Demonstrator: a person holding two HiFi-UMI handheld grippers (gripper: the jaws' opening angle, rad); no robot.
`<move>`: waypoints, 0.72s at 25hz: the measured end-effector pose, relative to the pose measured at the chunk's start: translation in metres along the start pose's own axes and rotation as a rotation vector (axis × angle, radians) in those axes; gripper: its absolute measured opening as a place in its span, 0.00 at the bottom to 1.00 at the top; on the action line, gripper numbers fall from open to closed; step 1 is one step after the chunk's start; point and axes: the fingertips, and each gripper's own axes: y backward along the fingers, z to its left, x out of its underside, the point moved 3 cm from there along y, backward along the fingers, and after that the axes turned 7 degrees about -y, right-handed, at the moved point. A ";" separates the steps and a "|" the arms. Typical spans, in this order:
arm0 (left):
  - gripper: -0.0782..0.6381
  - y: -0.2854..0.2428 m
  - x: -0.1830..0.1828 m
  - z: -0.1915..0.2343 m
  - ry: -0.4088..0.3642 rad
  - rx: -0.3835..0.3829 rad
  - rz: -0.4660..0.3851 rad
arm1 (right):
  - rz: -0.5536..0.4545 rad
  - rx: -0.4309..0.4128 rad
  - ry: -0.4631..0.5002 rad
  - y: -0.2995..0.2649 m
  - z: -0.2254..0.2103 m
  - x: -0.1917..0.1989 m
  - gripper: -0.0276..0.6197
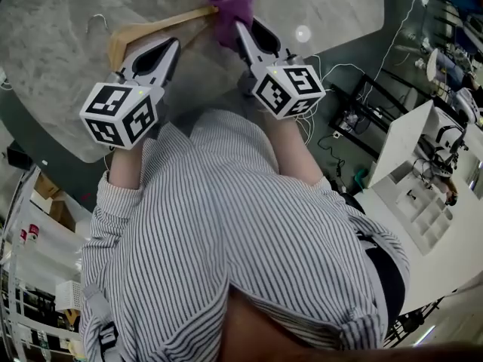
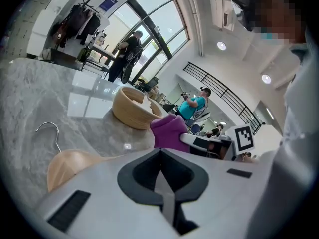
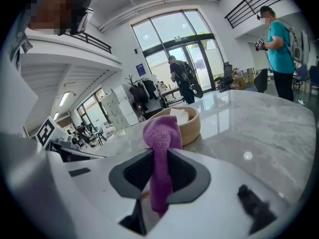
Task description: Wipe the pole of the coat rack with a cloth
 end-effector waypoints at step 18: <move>0.12 -0.030 0.015 0.007 0.029 0.005 0.075 | 0.081 0.051 0.042 -0.024 -0.034 0.015 0.17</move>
